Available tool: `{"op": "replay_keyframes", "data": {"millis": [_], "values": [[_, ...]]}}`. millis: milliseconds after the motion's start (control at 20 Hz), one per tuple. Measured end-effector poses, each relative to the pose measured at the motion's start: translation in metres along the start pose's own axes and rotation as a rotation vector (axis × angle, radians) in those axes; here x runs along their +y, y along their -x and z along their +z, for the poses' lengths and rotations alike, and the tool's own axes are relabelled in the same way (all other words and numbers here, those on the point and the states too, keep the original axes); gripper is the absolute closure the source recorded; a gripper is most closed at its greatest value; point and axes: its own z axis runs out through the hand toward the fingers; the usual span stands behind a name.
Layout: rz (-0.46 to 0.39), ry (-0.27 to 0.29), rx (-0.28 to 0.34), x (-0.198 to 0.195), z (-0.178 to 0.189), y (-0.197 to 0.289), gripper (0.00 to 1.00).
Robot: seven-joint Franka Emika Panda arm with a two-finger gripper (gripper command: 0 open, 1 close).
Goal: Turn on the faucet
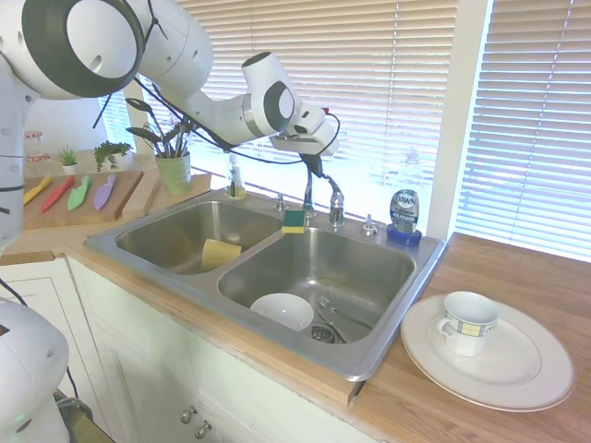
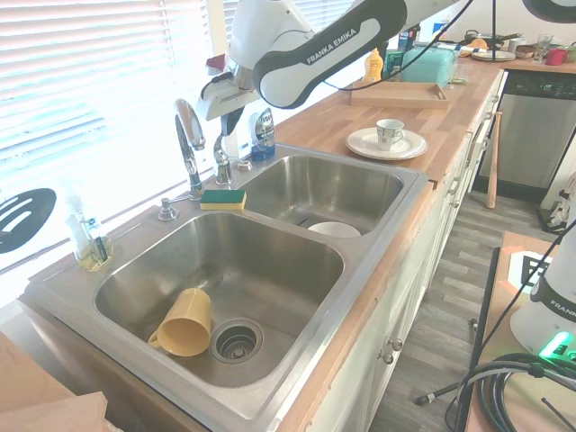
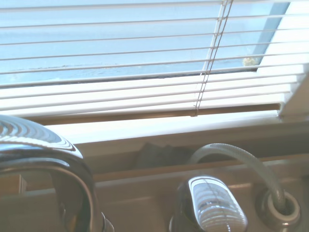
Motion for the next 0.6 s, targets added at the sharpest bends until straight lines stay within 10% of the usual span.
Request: {"op": "replay_keyframes", "data": {"millis": [600], "values": [[0.044, 0.129, -0.129, 0.06, 0.022, 0.025, 1.0]]}}
